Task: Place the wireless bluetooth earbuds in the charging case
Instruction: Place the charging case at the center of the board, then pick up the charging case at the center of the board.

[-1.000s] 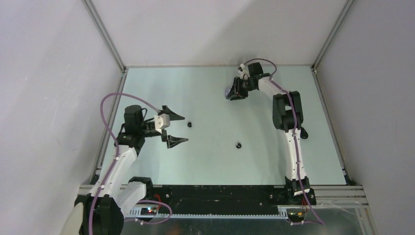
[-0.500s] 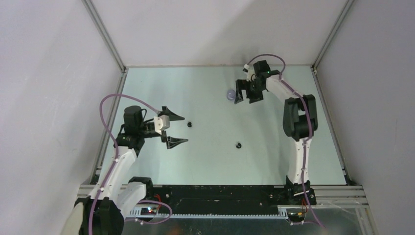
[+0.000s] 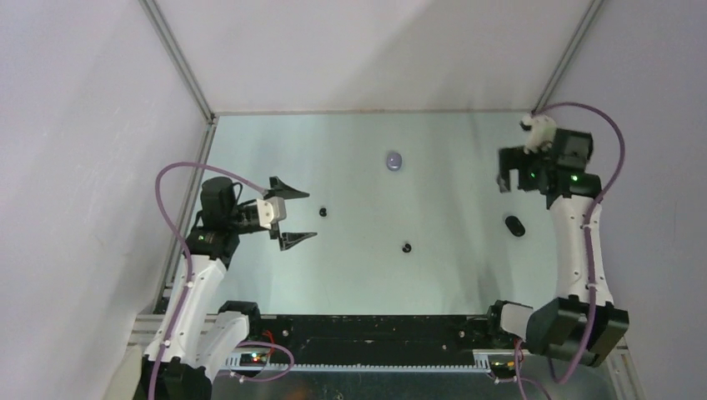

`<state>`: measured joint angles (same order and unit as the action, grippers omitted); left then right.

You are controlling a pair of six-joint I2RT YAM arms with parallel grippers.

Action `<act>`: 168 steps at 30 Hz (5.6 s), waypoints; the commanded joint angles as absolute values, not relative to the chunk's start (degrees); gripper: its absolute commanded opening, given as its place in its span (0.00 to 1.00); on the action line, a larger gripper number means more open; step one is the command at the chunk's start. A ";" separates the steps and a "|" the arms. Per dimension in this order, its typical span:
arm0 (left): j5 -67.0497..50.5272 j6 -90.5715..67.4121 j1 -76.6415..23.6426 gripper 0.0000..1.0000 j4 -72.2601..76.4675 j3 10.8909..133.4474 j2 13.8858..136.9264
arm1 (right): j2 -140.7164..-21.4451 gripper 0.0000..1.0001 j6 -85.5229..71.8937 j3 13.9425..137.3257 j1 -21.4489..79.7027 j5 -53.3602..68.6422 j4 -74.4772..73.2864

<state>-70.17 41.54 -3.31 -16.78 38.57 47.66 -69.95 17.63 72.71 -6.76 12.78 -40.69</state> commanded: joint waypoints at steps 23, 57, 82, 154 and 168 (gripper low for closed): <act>-61.98 66.18 -2.97 0.99 -49.78 49.88 48.44 | -96.64 0.98 24.62 56.18 -25.78 8.83 -33.19; -61.63 61.63 -2.11 0.99 -43.30 43.68 42.73 | -103.38 0.69 29.63 57.13 -16.42 -2.81 -31.49; -59.34 59.95 -2.20 0.99 -47.08 50.25 44.19 | -92.08 0.68 31.17 61.07 -15.25 2.09 -39.93; -15.43 7.60 -35.35 0.99 -11.54 72.58 81.32 | -106.66 0.27 -71.61 71.73 13.77 64.02 33.82; -7.19 4.61 -39.36 0.99 -12.41 76.75 87.63 | -104.37 0.26 -70.56 69.10 13.96 62.63 31.84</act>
<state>-9.61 6.00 -38.81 -12.78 73.43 87.09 -106.72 -70.72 69.67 13.65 63.22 30.15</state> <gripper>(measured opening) 0.988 0.474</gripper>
